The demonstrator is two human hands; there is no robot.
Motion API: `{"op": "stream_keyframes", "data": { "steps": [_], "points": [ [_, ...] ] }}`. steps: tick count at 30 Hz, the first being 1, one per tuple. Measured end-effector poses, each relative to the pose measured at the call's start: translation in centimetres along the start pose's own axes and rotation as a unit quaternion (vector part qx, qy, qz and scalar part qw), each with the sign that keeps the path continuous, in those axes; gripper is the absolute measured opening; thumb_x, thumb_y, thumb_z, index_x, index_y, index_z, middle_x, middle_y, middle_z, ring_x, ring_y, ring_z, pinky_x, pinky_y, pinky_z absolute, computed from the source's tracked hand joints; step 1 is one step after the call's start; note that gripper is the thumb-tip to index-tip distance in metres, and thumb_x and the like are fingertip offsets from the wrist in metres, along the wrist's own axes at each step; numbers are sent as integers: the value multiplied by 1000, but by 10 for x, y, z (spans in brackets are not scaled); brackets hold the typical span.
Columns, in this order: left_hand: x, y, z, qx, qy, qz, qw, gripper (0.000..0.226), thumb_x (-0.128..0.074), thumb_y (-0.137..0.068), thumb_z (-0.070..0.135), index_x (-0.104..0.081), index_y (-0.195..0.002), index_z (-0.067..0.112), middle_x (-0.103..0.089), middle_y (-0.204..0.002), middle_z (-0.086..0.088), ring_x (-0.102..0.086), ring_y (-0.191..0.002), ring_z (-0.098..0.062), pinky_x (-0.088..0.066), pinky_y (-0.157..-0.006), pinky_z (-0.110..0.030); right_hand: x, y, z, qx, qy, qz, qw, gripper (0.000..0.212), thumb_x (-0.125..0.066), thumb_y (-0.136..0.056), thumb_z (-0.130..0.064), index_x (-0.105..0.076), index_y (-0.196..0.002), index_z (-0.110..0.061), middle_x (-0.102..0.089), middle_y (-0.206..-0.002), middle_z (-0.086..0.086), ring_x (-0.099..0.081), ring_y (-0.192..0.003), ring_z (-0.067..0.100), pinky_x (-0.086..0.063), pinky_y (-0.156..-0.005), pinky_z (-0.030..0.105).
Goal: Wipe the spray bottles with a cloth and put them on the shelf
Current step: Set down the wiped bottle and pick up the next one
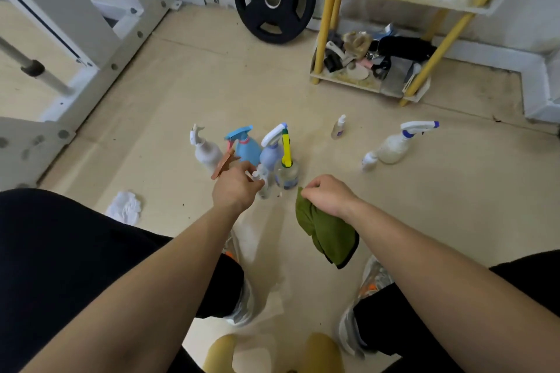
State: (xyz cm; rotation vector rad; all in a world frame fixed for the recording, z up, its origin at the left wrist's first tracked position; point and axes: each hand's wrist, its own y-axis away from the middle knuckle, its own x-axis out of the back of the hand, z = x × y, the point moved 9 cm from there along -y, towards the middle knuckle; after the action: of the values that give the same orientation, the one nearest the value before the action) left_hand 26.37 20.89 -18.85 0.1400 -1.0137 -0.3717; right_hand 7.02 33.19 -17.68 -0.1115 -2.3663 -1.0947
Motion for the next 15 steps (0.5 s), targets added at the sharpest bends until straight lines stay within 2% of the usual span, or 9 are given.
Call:
{"op": "stream_keyframes", "data": {
  "steps": [4,8,15],
  "points": [
    [-39,-13,-25,11,-63,-36,997,12,-62,-86,37,-59,-95,29,-62,-97,-2,-61,-89,-27,-51,-67,-34,-17,-28,14,-22,9,-10,1000,31,-60,-89,-28,-73,-105,-5,-72,-109,14,-65,-106,31,-52,-92,38],
    [-64,-27,-39,15,-78,-50,996,16,-61,-88,36,-62,-102,27,-63,-101,-2,-61,-87,-26,-46,-64,-32,-29,-56,23,-36,16,-22,999,29,-60,-93,-29,-75,-102,-7,-72,-103,13,-65,-102,31,-52,-94,39],
    [-90,-42,-34,-12,-101,-61,993,17,-57,-93,35,-62,-106,25,-63,-97,-7,-63,-83,-29,-57,-67,-39,-41,-81,33,-51,12,-28,998,32,-58,-95,-26,-73,-110,-3,-71,-111,18,-64,-108,34,-50,-95,39]
  ]
}}
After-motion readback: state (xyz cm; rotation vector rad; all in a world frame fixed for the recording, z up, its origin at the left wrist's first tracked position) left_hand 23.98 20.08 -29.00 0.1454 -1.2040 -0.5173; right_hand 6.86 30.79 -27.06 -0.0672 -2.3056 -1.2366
